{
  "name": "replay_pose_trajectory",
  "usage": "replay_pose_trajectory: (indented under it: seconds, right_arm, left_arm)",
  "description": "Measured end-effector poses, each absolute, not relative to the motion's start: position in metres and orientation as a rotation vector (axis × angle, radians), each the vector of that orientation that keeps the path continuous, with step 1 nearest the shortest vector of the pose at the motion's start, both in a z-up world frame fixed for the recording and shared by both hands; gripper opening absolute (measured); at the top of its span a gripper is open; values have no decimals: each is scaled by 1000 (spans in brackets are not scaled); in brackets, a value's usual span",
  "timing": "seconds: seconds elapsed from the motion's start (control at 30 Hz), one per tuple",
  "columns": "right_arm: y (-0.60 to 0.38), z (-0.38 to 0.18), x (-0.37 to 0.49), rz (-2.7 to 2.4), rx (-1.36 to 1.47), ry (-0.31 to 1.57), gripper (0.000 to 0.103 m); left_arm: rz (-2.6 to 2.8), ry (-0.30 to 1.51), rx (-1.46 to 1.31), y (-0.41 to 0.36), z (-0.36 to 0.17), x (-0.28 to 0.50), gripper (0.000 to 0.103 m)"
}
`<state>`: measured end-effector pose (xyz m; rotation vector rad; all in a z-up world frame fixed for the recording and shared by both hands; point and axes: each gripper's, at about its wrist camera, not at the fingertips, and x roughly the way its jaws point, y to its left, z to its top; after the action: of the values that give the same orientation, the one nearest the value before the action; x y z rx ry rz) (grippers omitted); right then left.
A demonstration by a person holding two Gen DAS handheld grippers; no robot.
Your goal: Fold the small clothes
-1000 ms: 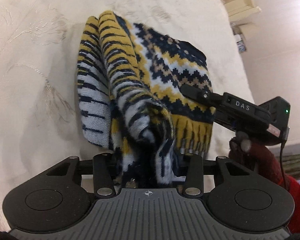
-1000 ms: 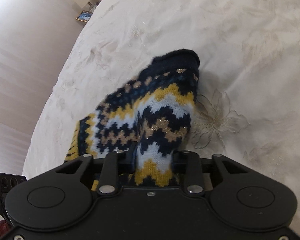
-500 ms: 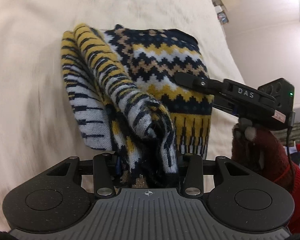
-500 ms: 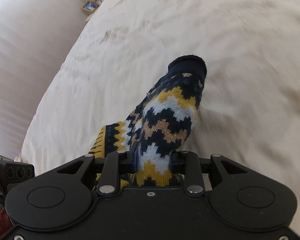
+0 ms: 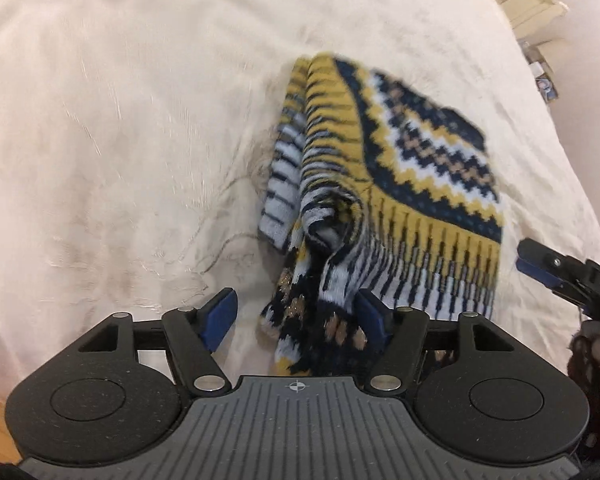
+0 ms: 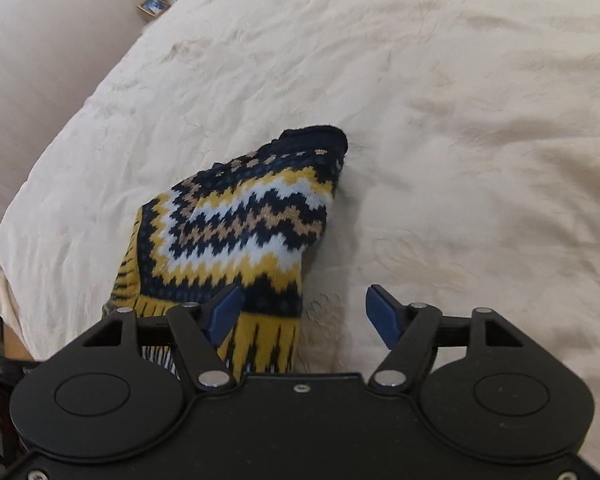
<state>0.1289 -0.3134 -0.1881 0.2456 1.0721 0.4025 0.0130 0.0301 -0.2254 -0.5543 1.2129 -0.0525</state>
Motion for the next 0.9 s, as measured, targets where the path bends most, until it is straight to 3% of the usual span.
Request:
replay_pose_trajectory:
  seconds: [0.1,0.17,0.33,0.9]
  right_arm:
    - [-315,-181,115,422,239,1028,90]
    - [-315,-175,102,429,221,1003,101]
    - [-315,-167,84,434,199,967,103]
    - [-302,-131,54,274,30,819,103]
  left_arm:
    - [-40,1134,-494,18,-205,6,80]
    - [-35,1097,-451,18,-191,1,82]
    - [-18,1034,-325,-4,-167,1,96]
    - [-18,847,29,-43,-94,36,95]
